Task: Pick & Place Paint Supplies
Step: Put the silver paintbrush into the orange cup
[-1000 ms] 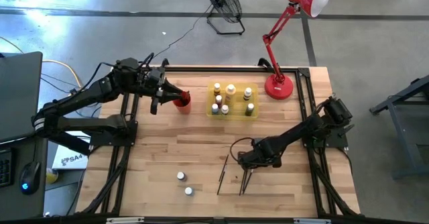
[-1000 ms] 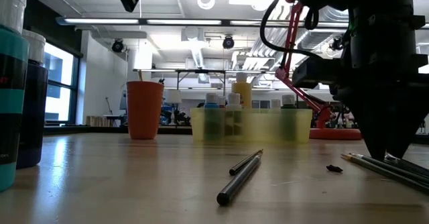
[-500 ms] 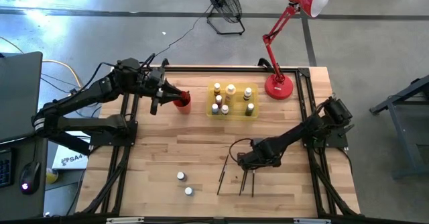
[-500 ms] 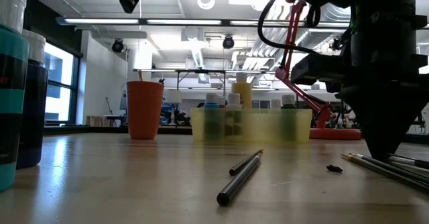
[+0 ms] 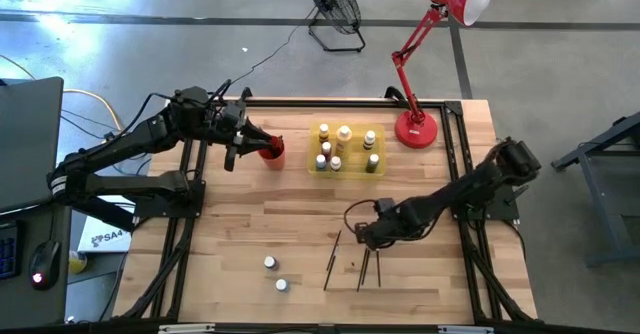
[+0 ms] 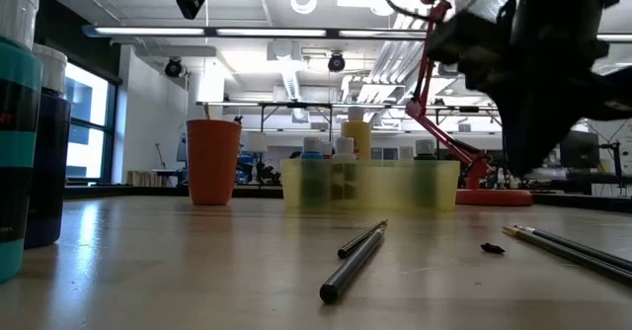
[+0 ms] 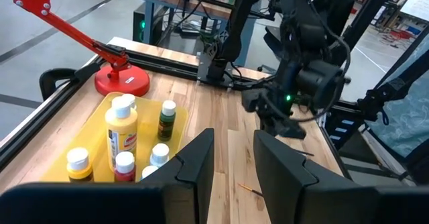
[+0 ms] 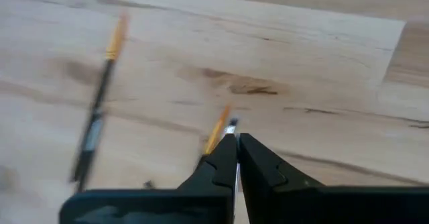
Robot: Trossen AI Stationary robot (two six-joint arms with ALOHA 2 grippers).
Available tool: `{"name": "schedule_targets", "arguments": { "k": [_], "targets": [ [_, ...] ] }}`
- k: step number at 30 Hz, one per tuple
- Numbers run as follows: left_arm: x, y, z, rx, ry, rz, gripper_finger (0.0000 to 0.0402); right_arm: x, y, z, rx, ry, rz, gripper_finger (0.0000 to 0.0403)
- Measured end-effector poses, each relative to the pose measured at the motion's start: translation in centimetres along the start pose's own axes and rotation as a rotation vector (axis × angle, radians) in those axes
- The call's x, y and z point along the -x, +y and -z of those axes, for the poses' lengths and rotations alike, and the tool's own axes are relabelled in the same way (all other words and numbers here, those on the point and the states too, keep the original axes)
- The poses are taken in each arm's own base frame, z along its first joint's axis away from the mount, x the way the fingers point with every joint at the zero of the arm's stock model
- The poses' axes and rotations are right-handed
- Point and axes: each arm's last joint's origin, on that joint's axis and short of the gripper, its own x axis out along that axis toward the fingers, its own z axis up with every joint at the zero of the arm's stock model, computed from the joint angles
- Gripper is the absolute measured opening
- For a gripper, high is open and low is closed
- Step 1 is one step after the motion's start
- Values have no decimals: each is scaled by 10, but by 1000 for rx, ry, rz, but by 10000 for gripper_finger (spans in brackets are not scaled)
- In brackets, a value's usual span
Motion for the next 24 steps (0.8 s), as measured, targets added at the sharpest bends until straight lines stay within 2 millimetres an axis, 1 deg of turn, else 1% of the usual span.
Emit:
{"name": "schedule_targets", "arguments": {
  "k": [3, 9, 14, 18, 24],
  "targets": [
    [0, 0, 0, 0, 0, 0, 104, 14, 1, -2, 32, -20, -53, 4],
    [0, 0, 0, 0, 0, 0, 104, 51, 0, -11, 86, -117, -208, 4],
    [0, 0, 0, 0, 0, 0, 104, 87, 0, -20, 141, -243, -392, 4],
    [0, 0, 0, 18, -1, 0, 104, 112, 3, -29, 195, -367, -537, 4],
    [-6, 3, 2, 126, 23, -1, 104, 135, 15, -46, 292, -562, -685, 4]
  ]
}}
